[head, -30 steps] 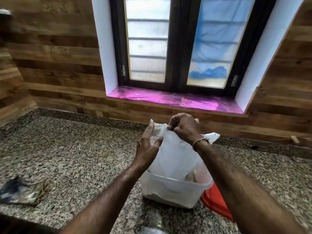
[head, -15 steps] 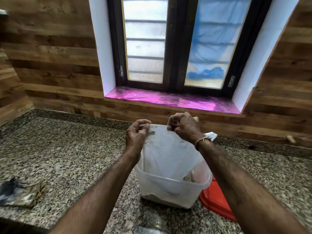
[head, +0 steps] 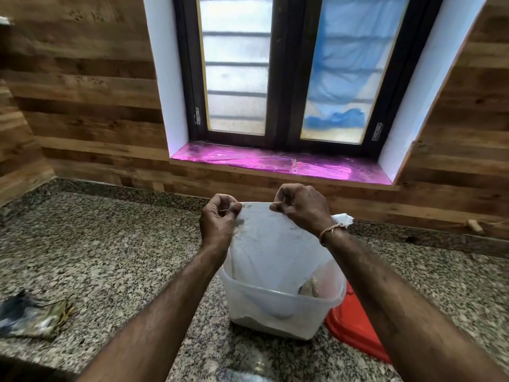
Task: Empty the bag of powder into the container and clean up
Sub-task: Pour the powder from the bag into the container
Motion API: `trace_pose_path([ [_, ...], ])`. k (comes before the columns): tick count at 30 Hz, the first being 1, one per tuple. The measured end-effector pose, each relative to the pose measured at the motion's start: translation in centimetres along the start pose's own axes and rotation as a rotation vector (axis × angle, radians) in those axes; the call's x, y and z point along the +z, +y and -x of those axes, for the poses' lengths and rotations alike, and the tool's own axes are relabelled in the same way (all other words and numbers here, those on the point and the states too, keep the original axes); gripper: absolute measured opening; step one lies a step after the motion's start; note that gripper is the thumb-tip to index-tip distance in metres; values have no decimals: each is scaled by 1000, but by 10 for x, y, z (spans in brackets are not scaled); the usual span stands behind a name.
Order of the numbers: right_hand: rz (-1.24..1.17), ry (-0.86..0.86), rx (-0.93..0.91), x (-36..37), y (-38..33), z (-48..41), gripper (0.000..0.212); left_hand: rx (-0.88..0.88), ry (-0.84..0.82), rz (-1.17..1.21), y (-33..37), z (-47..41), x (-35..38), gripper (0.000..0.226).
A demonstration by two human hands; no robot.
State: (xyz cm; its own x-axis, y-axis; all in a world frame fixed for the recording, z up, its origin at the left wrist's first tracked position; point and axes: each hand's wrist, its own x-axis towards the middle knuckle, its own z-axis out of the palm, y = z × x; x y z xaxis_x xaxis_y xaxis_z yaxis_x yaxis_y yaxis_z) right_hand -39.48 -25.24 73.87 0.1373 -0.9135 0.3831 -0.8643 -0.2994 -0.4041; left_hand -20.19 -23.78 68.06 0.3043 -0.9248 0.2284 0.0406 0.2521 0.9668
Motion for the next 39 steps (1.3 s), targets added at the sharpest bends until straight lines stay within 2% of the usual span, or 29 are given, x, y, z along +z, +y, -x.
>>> trace_pose_path([
  [3, -34, -136, 37, -13, 17, 2, 24, -33, 29, -3, -5, -4, -4, 22],
  [5, -73, -233, 67, -20, 38, 5, 26, -33, 31, 21, -6, -4, -9, 18],
  [7, -151, -219, 84, -24, 60, 5, 27, 7, -13, -11, -5, -3, -13, 9],
  [9, -281, -162, 94, -23, 71, 7, 23, -1, -107, -72, -4, -2, -13, 24],
  [11, -362, -132, 79, -24, 70, 9, 20, -54, -155, -17, -7, -3, -14, 31],
  [13, -350, -136, 60, -29, 71, 9, 25, -107, -141, 79, -9, -6, -15, 33],
  [15, -274, -216, 89, -39, 81, 8, 38, -151, -117, 182, -7, -6, -16, 16],
  [16, -243, -266, 121, -44, 88, 7, 38, -163, -110, 223, -5, -5, -15, 12],
  [18, -225, -301, 160, -51, 102, 8, 28, -166, -101, 251, -6, -4, -14, 19],
  [20, -240, -249, 169, -54, 110, 10, 18, -155, -99, 258, -8, -4, -11, 16],
  [23, -299, -103, 174, -50, 115, 9, 16, -131, -96, 282, -10, -6, -8, 5],
  [25, -381, -25, 169, -45, 116, 6, 16, -142, -164, 248, -9, -6, -10, 17],
  [27, -531, 1, 165, -48, 115, 2, 13, -190, -226, 237, -13, -6, -14, 22],
  [29, -606, -38, 162, -57, 116, 0, 12, -221, -212, 269, -17, -9, -19, 18],
  [30, -595, -89, 178, -62, 120, 0, 18, -226, -194, 279, -20, -11, -21, 18],
  [32, -599, -228, 255, -66, 132, 4, 47, -244, -174, 313, -22, -12, -24, 20],
  [35, -826, -288, 401, -50, 153, 17, 87, -244, -194, 340, -25, -13, -27, 26],
  [36, -917, -278, 435, -41, 158, 20, 91, -241, -197, 331, -26, -14, -28, 25],
  [38, -1097, -246, 466, -24, 164, 25, 87, -223, -198, 329, -27, -15, -28, 28],
  [39, -1169, -208, 473, -18, 163, 25, 82, -222, -205, 334, -26, -15, -28, 41],
])
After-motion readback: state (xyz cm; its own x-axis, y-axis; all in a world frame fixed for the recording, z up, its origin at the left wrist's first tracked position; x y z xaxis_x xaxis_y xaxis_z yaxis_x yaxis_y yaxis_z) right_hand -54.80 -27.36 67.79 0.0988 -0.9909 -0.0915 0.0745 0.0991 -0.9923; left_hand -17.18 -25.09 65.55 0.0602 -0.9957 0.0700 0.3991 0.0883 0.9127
